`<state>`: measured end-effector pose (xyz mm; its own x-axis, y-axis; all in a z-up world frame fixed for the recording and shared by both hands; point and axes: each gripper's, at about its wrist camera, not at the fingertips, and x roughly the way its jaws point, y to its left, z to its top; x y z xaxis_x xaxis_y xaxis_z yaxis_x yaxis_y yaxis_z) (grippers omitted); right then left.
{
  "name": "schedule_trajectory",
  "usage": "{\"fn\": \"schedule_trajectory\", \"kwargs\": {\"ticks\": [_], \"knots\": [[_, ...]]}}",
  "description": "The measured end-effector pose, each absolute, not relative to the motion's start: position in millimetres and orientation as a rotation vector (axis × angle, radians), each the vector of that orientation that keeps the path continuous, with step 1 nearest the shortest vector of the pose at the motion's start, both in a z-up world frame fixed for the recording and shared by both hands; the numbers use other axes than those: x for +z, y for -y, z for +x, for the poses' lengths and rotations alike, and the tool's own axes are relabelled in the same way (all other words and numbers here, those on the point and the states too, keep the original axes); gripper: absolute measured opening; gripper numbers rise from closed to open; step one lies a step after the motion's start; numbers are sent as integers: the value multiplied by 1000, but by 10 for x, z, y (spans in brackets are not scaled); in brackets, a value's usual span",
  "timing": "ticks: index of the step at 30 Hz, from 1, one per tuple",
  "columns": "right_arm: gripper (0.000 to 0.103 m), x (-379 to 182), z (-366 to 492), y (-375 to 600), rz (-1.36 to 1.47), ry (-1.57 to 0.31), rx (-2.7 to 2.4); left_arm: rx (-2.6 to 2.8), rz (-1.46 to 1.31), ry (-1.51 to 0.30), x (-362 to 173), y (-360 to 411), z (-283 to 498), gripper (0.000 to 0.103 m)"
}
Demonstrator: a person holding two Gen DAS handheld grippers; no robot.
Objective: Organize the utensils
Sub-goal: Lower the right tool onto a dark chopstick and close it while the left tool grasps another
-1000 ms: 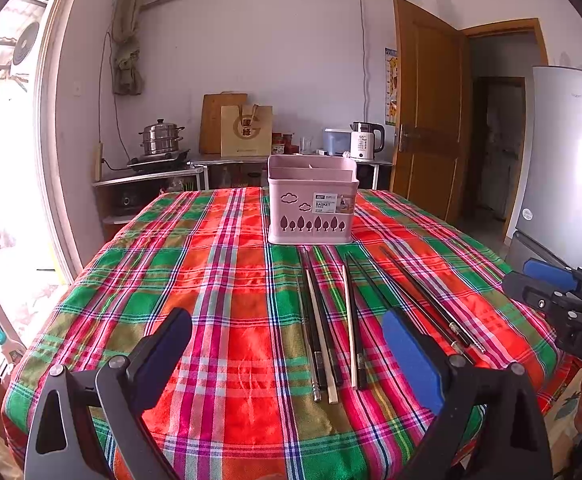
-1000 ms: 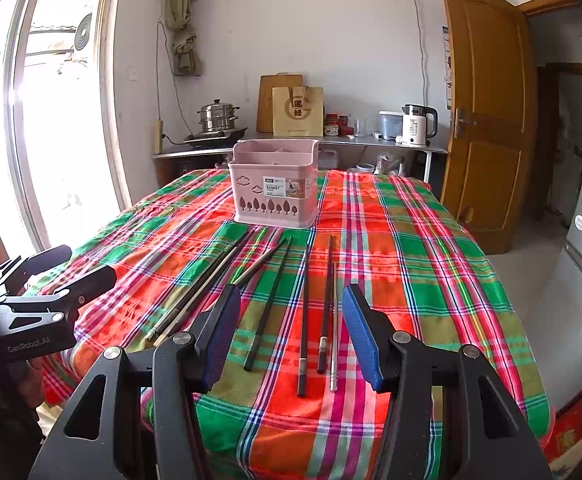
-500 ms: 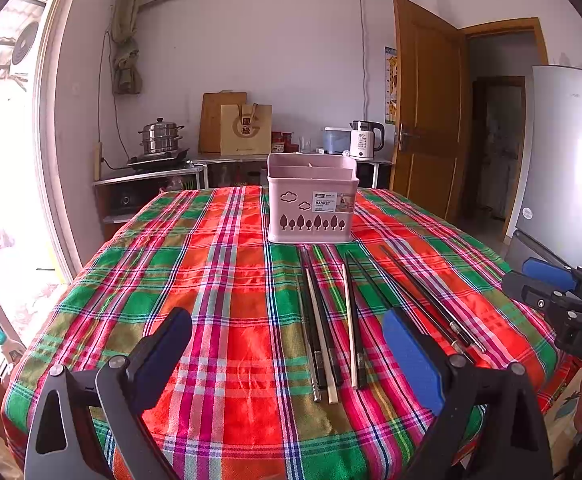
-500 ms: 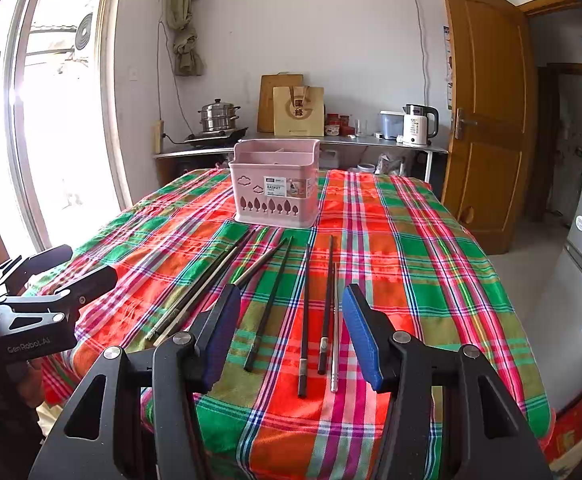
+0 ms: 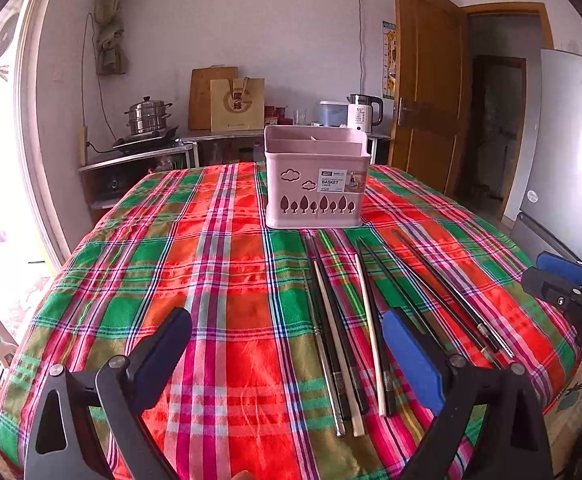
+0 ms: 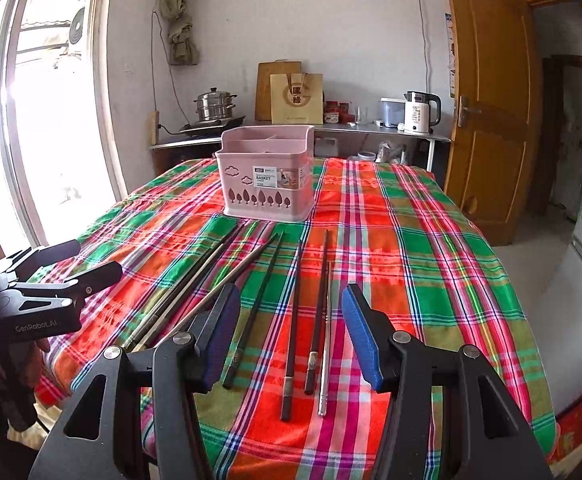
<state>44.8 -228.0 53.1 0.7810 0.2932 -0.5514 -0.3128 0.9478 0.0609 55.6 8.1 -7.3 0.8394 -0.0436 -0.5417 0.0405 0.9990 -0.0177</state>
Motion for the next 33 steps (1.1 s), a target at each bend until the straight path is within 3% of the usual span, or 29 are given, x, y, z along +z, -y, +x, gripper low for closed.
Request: {"fn": "schedule_trajectory", "kwargs": {"ticks": [7, 9, 14, 19, 21, 27, 33], "knots": [[54, 436, 826, 2309, -38, -653, 330, -83, 0, -683, -164, -179, 1135, 92], [54, 408, 964, 2308, -37, -682, 325, -98, 3, -727, -208, -200, 1338, 84], [53, 342, 1304, 2264, -65, -735, 336, -136, -16, -792, -303, -249, 1768, 76], [42, 186, 1692, 2242, -73, -811, 346, -172, -25, -849, -388, -224, 2166, 61], [33, 114, 1845, 2234, -72, -846, 349, -194, -23, -877, -432, -182, 2308, 53], [24, -42, 2187, 2207, -72, -909, 346, -224, -26, -934, -539, -108, 2602, 35], [22, -136, 2360, 2164, -64, -949, 357, -225, -17, -956, -579, -77, 2733, 32]]}}
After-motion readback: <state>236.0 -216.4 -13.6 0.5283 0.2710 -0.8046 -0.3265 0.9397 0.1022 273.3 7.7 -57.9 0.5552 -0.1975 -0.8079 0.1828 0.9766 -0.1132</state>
